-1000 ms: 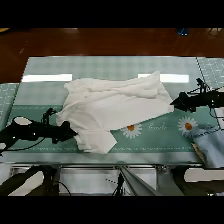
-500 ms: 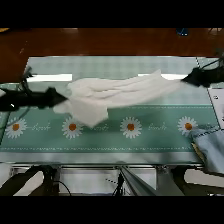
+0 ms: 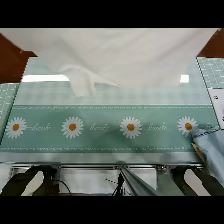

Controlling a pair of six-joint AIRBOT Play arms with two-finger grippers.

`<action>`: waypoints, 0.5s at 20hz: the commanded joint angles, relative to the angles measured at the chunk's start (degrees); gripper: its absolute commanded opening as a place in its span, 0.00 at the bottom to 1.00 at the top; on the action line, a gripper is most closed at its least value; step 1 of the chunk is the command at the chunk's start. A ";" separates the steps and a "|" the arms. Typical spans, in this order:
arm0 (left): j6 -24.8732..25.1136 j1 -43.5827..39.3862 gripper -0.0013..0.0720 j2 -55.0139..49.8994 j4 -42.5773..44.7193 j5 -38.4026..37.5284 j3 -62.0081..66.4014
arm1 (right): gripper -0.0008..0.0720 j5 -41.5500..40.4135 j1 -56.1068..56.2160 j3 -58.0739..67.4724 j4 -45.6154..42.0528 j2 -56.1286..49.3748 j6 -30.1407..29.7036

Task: Fold the shirts.

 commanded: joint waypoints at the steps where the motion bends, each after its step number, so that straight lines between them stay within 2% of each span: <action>1: -3.37 0.00 0.05 3.39 3.72 -0.44 11.17 | 0.06 -2.32 0.00 3.13 -12.33 10.10 9.75; 5: -11.85 0.00 0.05 9.62 16.04 -9.84 11.21 | 0.06 7.41 0.00 3.15 -26.16 17.81 16.11; 8: -16.15 0.00 0.05 12.20 24.68 -22.03 11.21 | 0.06 24.30 0.00 3.13 -34.03 19.80 15.96; 10: -16.74 0.00 0.05 11.82 31.91 -31.87 10.93 | 0.06 37.22 0.66 3.13 -37.99 17.97 12.61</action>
